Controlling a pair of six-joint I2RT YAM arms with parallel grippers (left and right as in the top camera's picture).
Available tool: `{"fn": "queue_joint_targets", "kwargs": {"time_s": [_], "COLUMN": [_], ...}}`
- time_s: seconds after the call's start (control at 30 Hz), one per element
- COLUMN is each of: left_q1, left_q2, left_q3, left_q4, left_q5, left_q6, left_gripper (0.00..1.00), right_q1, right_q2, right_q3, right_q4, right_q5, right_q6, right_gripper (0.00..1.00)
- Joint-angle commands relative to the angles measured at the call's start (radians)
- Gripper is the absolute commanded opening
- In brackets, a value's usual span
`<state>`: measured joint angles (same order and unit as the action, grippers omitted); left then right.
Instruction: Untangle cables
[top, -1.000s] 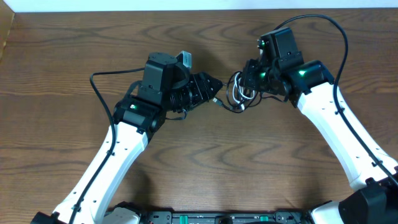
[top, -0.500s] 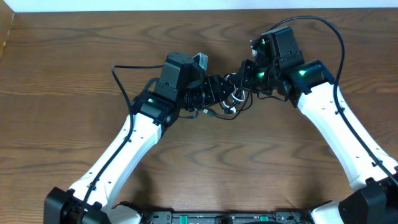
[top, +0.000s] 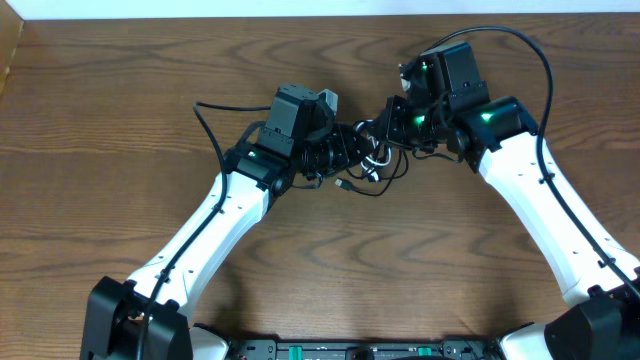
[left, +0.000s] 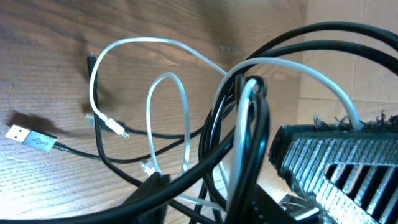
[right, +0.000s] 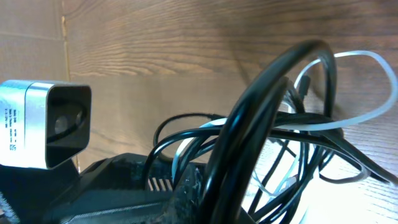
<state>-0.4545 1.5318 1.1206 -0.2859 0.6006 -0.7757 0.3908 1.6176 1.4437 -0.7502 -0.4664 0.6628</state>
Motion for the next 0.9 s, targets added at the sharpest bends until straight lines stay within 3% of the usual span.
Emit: {"fn": "queue_joint_targets", "kwargs": {"time_s": [0.0, 0.17, 0.23, 0.43, 0.6, 0.73, 0.87], "left_q1": [-0.002, -0.002, -0.001, 0.0, 0.004, 0.01, 0.014], "left_q2": [-0.002, -0.002, -0.002, -0.002, -0.002, -0.002, -0.002], "left_q3": [0.002, 0.002, 0.002, 0.002, 0.002, 0.002, 0.002], "left_q4": [0.015, 0.015, 0.008, -0.098, -0.111, -0.131, -0.156], "left_q5": [-0.011, -0.127, -0.16, -0.258, -0.246, -0.243, -0.244], "left_q6": [0.015, -0.045, -0.045, -0.039, 0.067, 0.123, 0.183], "left_gripper": [0.31, 0.19, 0.08, 0.07, 0.07, 0.08, 0.07], "right_q1": [-0.006, -0.006, -0.011, -0.115, -0.305, -0.476, -0.612], "right_q2": [-0.006, -0.008, -0.013, -0.067, -0.129, -0.147, -0.146], "right_q3": [0.002, 0.002, 0.002, 0.002, 0.002, 0.002, 0.002], "right_q4": [0.01, 0.015, 0.027, 0.107, 0.149, 0.122, 0.03], "right_q5": [-0.07, -0.108, -0.118, -0.22, -0.344, -0.44, -0.417], "right_q6": [0.002, 0.002, 0.0, -0.016, -0.017, -0.048, -0.119], "right_gripper": [0.01, 0.01, 0.01, 0.01, 0.01, 0.01, 0.01]}}
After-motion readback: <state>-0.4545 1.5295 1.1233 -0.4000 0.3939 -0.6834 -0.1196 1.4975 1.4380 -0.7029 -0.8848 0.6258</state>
